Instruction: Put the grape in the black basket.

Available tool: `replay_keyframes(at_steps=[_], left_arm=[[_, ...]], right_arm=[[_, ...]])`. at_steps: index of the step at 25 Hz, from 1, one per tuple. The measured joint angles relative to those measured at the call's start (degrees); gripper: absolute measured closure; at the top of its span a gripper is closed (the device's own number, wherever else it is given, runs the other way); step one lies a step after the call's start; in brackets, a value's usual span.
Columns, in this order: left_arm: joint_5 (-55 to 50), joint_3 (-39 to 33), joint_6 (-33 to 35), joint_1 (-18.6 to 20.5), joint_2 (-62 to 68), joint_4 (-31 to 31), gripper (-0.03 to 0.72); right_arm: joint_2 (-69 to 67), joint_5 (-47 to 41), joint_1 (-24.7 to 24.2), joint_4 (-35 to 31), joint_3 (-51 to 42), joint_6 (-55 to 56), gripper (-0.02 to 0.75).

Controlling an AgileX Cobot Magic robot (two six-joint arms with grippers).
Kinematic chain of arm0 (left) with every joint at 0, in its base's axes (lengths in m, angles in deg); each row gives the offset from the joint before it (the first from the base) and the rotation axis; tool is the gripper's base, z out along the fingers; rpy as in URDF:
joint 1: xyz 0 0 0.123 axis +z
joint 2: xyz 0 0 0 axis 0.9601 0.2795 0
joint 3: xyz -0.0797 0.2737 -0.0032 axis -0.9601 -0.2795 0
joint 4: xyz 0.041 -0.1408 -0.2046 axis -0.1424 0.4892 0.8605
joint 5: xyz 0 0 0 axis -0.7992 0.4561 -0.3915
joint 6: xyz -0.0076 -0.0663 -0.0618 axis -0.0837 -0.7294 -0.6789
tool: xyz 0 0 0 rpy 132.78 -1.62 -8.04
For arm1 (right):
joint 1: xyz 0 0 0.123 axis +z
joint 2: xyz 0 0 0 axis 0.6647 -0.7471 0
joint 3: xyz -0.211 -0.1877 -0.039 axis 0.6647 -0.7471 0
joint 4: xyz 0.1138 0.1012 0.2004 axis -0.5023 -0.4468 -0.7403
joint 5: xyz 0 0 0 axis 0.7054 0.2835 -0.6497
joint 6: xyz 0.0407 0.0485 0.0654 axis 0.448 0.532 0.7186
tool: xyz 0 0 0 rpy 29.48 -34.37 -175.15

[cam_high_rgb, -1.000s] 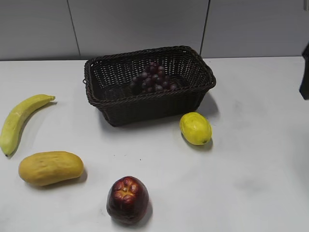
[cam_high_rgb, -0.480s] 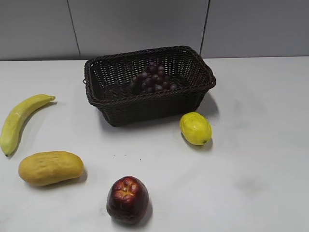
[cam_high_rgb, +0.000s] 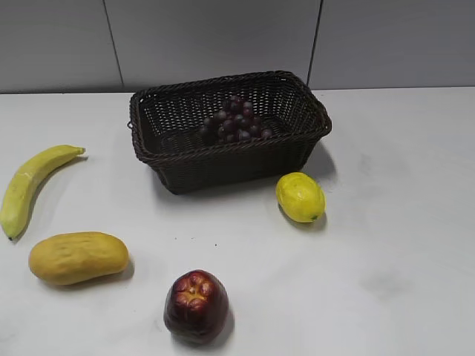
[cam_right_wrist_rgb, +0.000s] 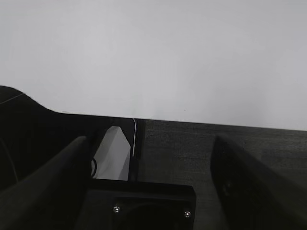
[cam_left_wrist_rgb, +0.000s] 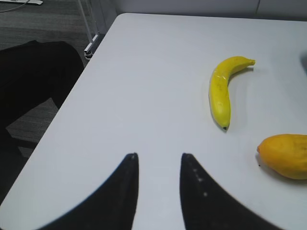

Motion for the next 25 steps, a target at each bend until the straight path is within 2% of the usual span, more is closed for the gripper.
replay_keyframes(at_steps=[13,25], left_arm=[[0.0,0.0,0.0,0.0,0.0,0.0,0.452],[0.0,0.0,0.0,0.0,0.0,0.0,0.452]], right_arm=[[21.2,-0.1,0.0,0.0,-0.2,0.2,0.211],[37.8,-0.1,0.0,0.0,-0.2,0.2,0.219]])
